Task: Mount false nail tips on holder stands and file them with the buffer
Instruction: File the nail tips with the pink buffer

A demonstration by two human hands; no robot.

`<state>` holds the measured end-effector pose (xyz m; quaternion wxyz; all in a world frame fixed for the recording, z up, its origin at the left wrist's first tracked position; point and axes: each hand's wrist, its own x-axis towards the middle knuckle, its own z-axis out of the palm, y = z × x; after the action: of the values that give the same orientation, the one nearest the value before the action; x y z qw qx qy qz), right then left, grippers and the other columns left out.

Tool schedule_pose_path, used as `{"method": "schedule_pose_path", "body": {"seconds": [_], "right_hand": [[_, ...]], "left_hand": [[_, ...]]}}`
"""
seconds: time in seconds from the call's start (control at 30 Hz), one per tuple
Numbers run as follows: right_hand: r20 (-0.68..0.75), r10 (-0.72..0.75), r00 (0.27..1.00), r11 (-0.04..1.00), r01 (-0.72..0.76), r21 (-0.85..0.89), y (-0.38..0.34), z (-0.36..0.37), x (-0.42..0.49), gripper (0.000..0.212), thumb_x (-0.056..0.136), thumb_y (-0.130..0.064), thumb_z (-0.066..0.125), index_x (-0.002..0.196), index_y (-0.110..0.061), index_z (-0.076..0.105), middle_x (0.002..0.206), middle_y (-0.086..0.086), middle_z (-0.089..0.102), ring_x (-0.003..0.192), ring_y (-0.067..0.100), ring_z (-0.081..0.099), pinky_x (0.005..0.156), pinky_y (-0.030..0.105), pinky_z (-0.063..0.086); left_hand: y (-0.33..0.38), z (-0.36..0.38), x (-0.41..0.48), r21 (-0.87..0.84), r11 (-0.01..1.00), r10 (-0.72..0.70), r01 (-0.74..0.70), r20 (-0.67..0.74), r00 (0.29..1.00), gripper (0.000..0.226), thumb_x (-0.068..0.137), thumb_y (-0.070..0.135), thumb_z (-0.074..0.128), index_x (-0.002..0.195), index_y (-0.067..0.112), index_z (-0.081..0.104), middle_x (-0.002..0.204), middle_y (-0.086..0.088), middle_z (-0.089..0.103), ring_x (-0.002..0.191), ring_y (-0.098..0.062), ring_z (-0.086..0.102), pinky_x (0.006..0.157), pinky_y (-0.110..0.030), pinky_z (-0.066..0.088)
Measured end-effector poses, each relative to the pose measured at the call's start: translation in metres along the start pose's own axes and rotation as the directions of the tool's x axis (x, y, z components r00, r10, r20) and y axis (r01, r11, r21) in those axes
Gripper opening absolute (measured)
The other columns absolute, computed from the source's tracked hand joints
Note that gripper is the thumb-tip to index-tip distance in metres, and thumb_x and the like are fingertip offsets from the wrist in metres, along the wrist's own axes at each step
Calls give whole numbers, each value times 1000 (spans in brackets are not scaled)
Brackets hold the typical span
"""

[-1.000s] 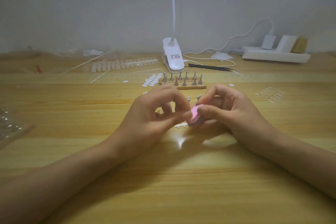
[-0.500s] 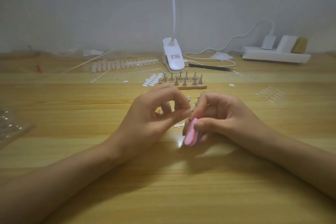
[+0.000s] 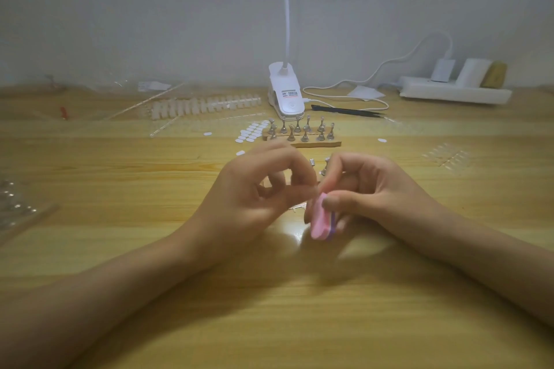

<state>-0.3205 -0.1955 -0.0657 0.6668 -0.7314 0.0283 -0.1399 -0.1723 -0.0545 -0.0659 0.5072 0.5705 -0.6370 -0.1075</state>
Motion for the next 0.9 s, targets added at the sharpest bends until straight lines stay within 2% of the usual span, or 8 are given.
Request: {"method": "schedule_pose_path", "body": {"seconds": [0.17,0.33,0.43,0.53,0.6,0.73,0.8,0.9], "right_hand": [[-315,-28,949,992,65,107,-1,-9,5,24,73,-30,74,82,-13,59,80,16,75,64,21,72,54,21,56],[-463,-203,863,959,80,-271,-16,-53,5,26,84,-23,74,99,-11,57,98,12,74,91,25,76,69,25,59],[-432,-137,891,858,-112,-502,-16,-71,3,36,74,-32,80,99,-13,63,96,2,72,91,17,75,78,29,59],[-375,-104,921,604,-241,-759,-12,-74,2,26,78,-34,81,99,-27,68,99,-12,68,104,7,63,94,29,45],[-288,-232,929,482,-147,-864,-17,-64,3,22,83,-27,78,103,-27,68,106,-18,61,111,11,57,95,25,39],[22,-397,917,558,261,-787,-33,-18,6,29,80,-26,76,107,-16,71,100,-5,69,96,10,65,84,17,48],[82,-412,908,547,318,-774,-36,1,8,25,77,-26,78,98,-14,73,93,1,69,89,9,64,77,10,44],[34,-480,877,528,319,-787,-35,7,12,17,76,-23,79,89,-13,74,89,6,69,86,13,64,74,10,47]], "left_hand": [[0,0,0,-61,998,-20,24,63,998,9,85,20,71,78,21,65,83,10,59,65,-10,52,58,-15,38],[-5,-5,2,-241,955,-171,170,18,985,14,82,31,76,76,22,68,78,11,67,61,-15,55,59,-19,44],[-7,-7,2,-393,887,-263,244,5,965,15,78,37,72,74,23,67,60,15,57,46,-4,40,45,-11,32],[-10,-8,2,-410,872,-297,268,-9,955,18,75,41,74,73,24,67,54,16,50,42,-3,38,43,-10,30],[-10,-9,3,-415,869,-294,268,2,956,17,76,40,74,73,24,68,54,16,52,42,-2,38,43,-10,30],[-9,-7,5,-422,866,-282,269,32,959,16,76,41,73,72,26,68,52,14,50,41,-2,37,44,-11,29],[-8,-7,6,-430,858,-290,281,46,956,16,76,40,74,72,25,69,50,13,49,41,-4,35,43,-13,28],[-4,-8,9,-456,837,-315,303,52,948,17,78,36,77,72,23,70,56,12,54,42,-4,35,43,-12,28]]}}
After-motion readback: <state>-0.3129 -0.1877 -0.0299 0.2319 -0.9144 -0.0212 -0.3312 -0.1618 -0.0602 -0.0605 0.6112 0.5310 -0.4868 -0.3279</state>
